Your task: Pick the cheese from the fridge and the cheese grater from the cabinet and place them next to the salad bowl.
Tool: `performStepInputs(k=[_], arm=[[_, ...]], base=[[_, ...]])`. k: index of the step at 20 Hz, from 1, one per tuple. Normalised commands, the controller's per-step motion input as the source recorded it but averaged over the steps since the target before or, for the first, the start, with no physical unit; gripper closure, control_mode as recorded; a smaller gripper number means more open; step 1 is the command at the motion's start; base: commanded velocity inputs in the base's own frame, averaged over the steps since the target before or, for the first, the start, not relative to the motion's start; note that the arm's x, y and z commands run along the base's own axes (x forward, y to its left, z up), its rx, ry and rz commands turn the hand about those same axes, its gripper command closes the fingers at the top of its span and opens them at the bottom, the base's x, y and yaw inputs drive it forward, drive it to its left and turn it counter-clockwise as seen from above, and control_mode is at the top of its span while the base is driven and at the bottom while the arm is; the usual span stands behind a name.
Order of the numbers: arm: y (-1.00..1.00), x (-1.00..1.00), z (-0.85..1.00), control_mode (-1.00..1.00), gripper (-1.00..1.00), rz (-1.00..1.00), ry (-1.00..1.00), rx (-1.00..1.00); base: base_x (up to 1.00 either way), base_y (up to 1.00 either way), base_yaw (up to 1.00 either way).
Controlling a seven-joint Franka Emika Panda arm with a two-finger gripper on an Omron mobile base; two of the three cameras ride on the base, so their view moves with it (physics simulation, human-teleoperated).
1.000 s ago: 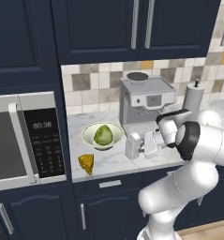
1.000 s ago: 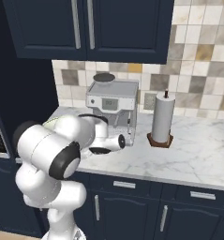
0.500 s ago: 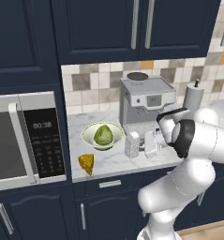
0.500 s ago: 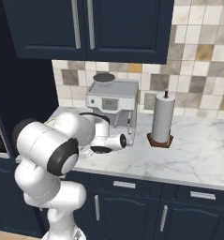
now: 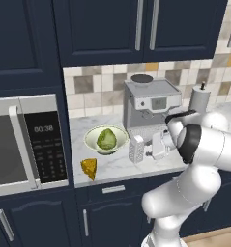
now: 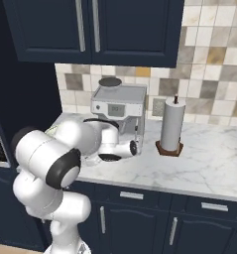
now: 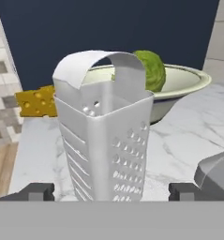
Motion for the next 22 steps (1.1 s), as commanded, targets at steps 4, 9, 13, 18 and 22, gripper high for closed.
performStepInputs(k=[4,9,13,18,22], arm=[[-0.21,-0.02,0.73,-1.0,-1.0,-0.05,0.0,0.0],[-0.14,-0.18,0.77,-1.0,-1.0,-0.17,0.13,0.0],[-0.03,-0.23,0.58,-1.0,-1.0,-0.25,0.1,-0.03],[0.02,-0.23,0.59,-1.0,-1.0,-0.34,0.11,-0.07],[0.23,-0.39,0.56,-1.0,-1.0,-0.36,0.01,-0.11]], base=[[0.0,0.0,0.0],[0.0,0.0,0.0],[0.0,0.0,0.0],[0.0,0.0,0.0],[0.0,0.0,0.0]])
